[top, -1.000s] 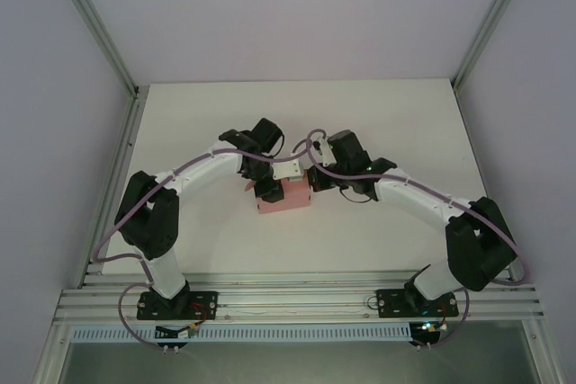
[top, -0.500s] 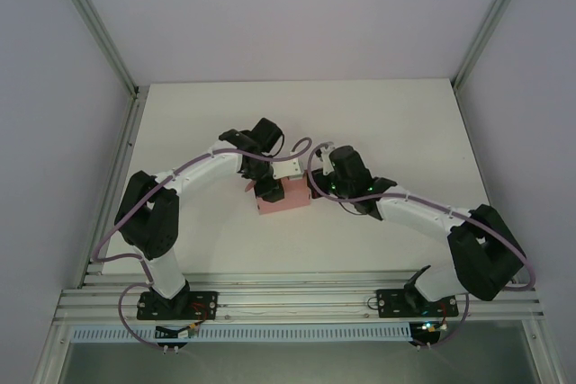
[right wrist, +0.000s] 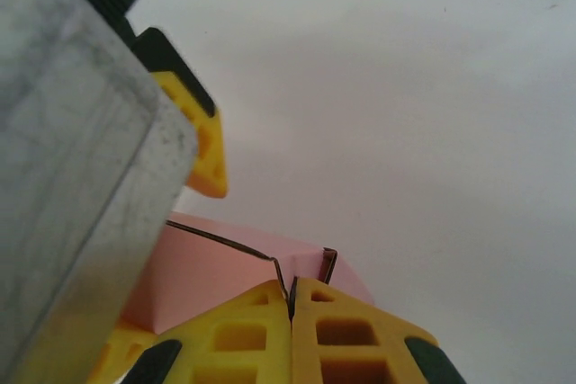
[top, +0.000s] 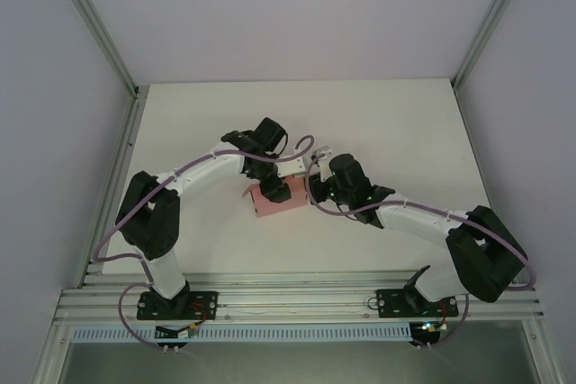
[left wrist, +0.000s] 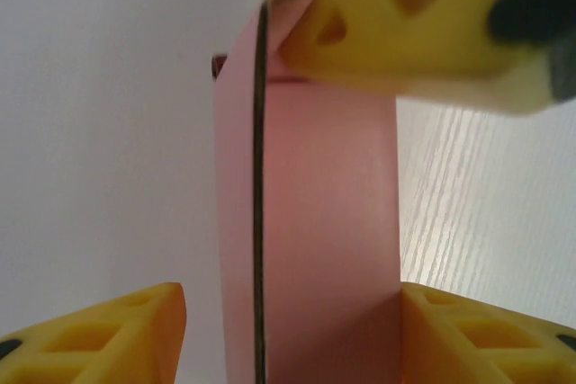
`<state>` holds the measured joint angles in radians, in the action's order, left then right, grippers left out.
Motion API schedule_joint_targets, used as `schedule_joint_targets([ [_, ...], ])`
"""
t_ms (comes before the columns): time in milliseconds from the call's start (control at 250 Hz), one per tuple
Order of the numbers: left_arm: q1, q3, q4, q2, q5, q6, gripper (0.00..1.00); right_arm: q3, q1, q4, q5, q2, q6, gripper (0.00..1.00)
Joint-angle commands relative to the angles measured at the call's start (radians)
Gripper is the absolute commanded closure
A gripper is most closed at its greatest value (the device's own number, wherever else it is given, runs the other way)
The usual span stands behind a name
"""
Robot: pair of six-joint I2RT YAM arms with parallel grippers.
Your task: Assemble paper box
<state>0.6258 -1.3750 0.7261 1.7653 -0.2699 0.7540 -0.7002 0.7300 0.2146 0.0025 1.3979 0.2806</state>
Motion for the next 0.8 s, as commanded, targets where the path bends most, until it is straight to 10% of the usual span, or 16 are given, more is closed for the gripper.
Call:
schedule_joint_targets([
  [0, 0.003, 0.001, -0.096, -0.064, 0.003, -0.073, 0.28, 0.032, 0.027, -0.13, -0.048, -0.011, 0.031, 1.0],
  [168, 0.003, 0.021, -0.172, -0.155, 0.072, -0.193, 0.0, 0.006, 0.043, -0.186, 0.021, -0.044, 0.047, 1.0],
  [659, 0.008, 0.243, -0.041, -0.55, 0.537, -0.784, 0.08, -0.179, 0.147, -0.412, 0.387, -0.031, 0.147, 1.0],
  [799, 0.008, 0.339, -0.058, -0.59, 0.447, -0.79, 0.25, -0.227, 0.149, -0.468, 0.418, -0.009, 0.166, 1.0],
])
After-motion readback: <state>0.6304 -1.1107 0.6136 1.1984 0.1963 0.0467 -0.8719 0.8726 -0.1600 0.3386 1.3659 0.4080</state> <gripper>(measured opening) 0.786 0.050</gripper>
